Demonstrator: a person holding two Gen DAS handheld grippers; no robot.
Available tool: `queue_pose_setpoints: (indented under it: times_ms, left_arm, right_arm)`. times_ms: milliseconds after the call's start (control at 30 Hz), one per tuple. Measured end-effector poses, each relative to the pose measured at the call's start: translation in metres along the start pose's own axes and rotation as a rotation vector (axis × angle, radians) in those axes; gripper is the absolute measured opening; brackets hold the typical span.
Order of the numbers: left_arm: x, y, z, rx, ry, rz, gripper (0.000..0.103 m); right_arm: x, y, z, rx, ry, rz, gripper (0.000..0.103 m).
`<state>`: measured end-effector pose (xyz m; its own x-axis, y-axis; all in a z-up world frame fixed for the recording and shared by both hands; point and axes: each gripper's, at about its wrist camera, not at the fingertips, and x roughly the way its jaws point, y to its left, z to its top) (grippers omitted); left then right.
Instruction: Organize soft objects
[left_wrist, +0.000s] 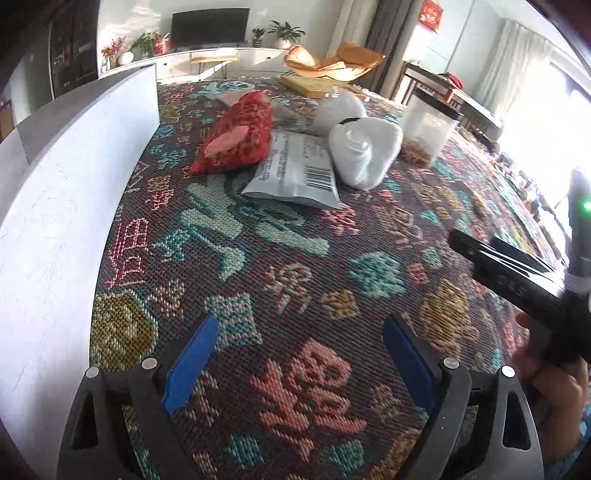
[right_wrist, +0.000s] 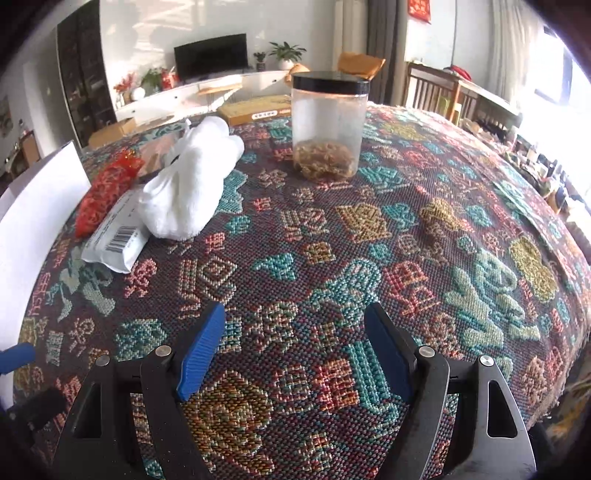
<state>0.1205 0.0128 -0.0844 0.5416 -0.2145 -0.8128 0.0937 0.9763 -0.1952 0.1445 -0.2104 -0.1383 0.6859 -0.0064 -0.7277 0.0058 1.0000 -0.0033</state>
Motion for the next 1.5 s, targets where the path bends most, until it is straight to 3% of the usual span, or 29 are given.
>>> queue_pose_setpoints:
  times_ms: [133, 267, 333, 433, 800, 1500]
  left_arm:
    - [0.024, 0.010, 0.016, 0.035, -0.017, 0.098, 0.091]
    - [0.038, 0.015, 0.023, 0.061, -0.038, 0.148, 0.091]
    - [0.042, 0.013, 0.022, 0.083, -0.047, 0.167, 0.097]
    - [0.046, 0.014, 0.024, 0.088, -0.033, 0.169, 0.103]
    - [0.047, 0.012, 0.024, 0.089, -0.033, 0.172, 0.103]
    - [0.047, 0.012, 0.024, 0.089, -0.034, 0.172, 0.103]
  right_arm:
    - [0.008, -0.002, 0.000, 0.016, 0.033, 0.000, 0.080]
    - [0.014, -0.005, -0.002, 0.039, 0.055, -0.002, 0.080]
    - [0.017, -0.007, -0.002, 0.049, 0.068, 0.000, 0.080]
    - [0.027, -0.009, -0.004, 0.061, 0.116, 0.002, 0.080]
    - [0.030, -0.002, -0.006, 0.035, 0.111, -0.027, 0.089]
    - [0.030, -0.003, -0.005, 0.036, 0.111, -0.027, 0.090]
